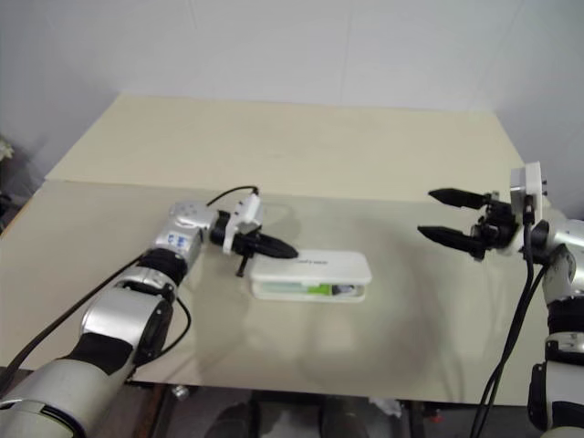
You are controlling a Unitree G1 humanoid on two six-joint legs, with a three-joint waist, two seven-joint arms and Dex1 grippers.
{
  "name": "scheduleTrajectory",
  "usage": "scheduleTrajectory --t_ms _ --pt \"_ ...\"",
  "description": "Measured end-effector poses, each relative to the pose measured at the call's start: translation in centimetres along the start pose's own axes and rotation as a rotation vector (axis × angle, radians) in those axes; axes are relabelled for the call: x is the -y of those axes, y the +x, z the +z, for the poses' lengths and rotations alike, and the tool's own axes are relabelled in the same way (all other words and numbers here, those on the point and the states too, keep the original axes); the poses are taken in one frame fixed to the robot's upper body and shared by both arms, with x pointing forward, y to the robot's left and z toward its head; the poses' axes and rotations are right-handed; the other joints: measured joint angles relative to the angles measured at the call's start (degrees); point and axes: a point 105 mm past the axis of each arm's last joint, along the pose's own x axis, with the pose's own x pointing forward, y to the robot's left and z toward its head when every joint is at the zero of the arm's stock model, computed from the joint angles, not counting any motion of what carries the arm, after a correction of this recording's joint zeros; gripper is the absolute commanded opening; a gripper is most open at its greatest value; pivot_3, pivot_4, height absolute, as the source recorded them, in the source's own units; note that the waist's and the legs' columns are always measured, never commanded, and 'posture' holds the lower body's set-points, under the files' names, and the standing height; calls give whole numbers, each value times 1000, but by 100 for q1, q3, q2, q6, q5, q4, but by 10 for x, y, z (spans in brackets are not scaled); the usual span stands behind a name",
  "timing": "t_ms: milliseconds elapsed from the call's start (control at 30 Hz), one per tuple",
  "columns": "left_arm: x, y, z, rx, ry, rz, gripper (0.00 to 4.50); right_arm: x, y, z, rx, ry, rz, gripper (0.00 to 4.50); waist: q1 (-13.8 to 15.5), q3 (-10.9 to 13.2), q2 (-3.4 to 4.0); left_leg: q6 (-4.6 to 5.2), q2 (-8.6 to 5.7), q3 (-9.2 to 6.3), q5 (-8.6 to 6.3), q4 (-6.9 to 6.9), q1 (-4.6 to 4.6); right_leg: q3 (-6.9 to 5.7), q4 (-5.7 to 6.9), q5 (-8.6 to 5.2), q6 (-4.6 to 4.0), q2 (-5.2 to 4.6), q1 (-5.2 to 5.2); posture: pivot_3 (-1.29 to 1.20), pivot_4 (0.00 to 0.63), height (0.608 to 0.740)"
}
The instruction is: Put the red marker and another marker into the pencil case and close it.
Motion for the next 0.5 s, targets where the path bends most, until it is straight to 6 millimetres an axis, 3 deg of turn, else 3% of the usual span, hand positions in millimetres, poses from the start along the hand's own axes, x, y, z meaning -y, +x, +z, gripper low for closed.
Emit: scheduleTrajectory --t_ms 500 --pt "8 6 -5 -185 189 -118 25 -3 1 -2 -22 -16 19 4500 -17 -3 5 2 -2 0 -2 7 37 8 -10 4 8 6 46 0 150 740"
